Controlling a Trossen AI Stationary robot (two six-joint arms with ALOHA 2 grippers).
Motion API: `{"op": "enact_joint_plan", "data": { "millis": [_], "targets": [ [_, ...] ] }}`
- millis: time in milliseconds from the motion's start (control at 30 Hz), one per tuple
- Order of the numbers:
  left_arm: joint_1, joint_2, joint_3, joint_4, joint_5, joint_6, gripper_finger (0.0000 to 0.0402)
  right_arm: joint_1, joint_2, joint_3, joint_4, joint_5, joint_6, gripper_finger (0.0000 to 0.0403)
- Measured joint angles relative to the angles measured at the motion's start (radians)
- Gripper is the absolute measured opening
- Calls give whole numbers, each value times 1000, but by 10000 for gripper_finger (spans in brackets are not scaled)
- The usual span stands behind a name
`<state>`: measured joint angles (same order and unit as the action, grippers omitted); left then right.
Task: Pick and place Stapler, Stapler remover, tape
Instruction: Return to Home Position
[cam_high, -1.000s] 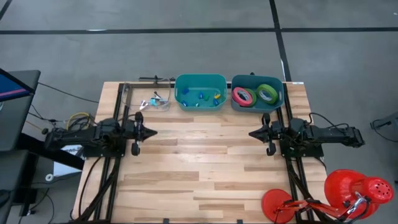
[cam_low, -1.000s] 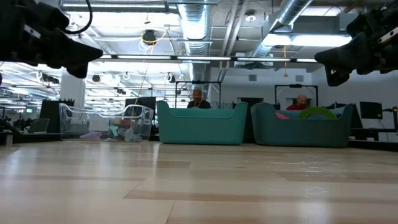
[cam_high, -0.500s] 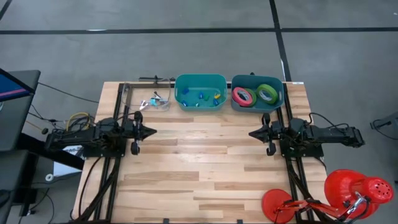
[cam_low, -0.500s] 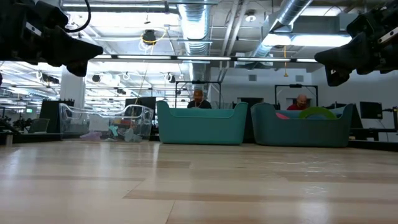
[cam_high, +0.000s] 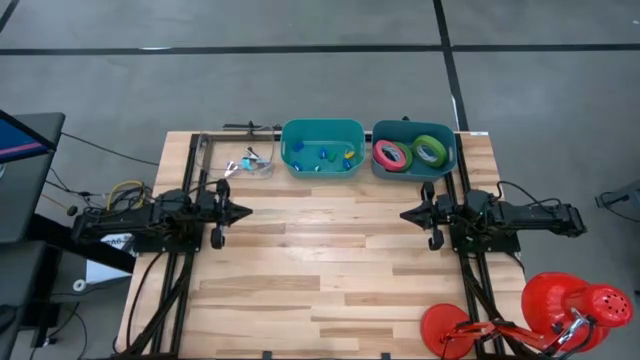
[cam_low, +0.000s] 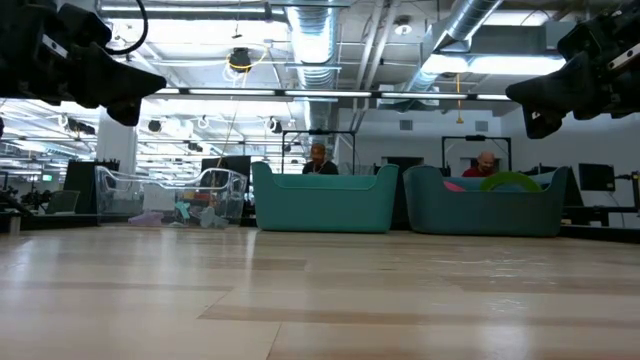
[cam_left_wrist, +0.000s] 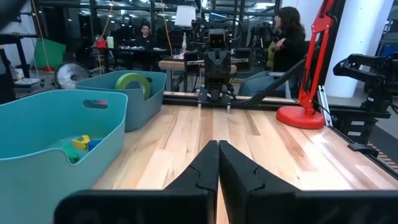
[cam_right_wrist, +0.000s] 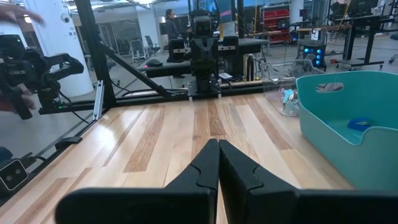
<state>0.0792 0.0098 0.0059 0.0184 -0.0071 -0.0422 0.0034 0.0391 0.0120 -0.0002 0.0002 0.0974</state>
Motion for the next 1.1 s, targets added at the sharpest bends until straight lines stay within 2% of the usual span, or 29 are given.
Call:
{"op": "enact_joint_plan", "data": {
  "millis": [1100],
  "targets": [
    [0,12,0,8,0,0,3,-2,-1,0,0,0,0,0]
  ]
}}
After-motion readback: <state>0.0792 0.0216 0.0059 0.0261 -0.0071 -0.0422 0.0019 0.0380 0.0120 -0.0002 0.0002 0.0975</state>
